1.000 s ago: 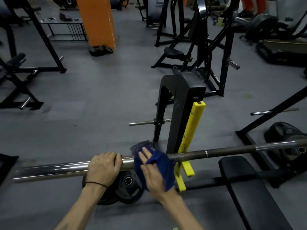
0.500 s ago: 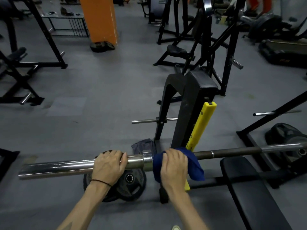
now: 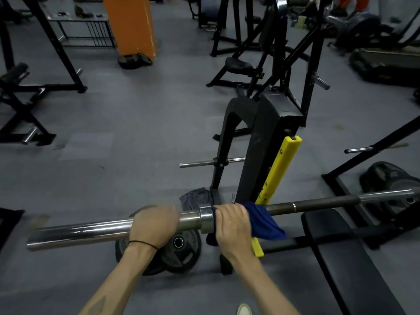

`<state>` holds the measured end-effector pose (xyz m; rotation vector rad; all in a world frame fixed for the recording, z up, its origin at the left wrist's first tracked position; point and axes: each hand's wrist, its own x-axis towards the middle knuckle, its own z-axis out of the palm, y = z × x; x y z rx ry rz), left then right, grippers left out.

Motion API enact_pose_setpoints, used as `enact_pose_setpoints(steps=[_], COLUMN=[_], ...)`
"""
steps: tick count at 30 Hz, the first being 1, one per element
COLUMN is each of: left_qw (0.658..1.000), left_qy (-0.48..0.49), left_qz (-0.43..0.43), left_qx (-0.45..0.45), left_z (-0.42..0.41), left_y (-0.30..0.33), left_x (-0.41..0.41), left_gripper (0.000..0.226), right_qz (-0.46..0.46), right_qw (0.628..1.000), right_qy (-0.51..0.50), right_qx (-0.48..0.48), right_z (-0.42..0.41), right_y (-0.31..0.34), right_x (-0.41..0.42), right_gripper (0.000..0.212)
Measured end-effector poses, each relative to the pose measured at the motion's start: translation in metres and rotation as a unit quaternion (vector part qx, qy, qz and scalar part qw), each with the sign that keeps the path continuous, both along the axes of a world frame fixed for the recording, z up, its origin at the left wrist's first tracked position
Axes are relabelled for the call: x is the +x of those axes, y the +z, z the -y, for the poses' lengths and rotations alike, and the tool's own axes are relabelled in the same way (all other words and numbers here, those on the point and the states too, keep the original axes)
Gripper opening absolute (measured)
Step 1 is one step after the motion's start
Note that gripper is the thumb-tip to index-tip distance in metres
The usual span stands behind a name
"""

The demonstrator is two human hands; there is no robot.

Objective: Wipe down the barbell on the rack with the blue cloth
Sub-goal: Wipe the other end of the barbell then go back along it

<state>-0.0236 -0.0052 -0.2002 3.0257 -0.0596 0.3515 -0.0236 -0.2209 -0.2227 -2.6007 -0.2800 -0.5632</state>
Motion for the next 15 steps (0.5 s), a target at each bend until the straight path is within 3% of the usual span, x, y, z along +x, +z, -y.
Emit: enact_pose_setpoints(steps=[2, 4, 6, 8, 10, 12, 15], left_qw=[0.996, 0.981, 0.931, 0.891, 0.913, 0.966, 0.995], left_qy=[0.020, 0.015, -0.009, 0.002, 0.006, 0.000, -0.017], left_qz=[-0.080, -0.189, -0.366, -0.449, -0.394, -0.246, -0.087], left_qx=[0.022, 0.044, 0.009, -0.066, -0.107, -0.080, -0.056], left_z=[-0.001, -0.007, -0.014, -0.016, -0.014, -0.018, -0.038], left_y=[0.014, 0.010, 0.006, 0.006, 0.010, 0.016, 0.018], left_x=[0.008, 0.029, 0.053, 0.068, 0.065, 0.048, 0.014], left_gripper=[0.059, 0.052, 0.040, 0.041, 0.037, 0.039, 0.050], right_qz=[0.012, 0.014, 0.000, -0.016, -0.015, -0.014, -0.029], right_qw=[0.997, 0.994, 0.996, 0.995, 0.997, 0.999, 0.992], right_qy=[0.028, -0.023, -0.080, -0.085, -0.019, 0.025, -0.053], right_qx=[-0.074, -0.109, -0.042, 0.056, 0.073, -0.033, -0.112], right_z=[0.035, 0.056, 0.036, -0.003, -0.015, 0.011, 0.053], right_y=[0.006, 0.006, -0.003, -0.009, -0.011, -0.005, -0.001], right_x=[0.003, 0.002, -0.006, -0.013, -0.019, -0.016, -0.014], right_gripper=[0.030, 0.031, 0.037, 0.041, 0.043, 0.044, 0.049])
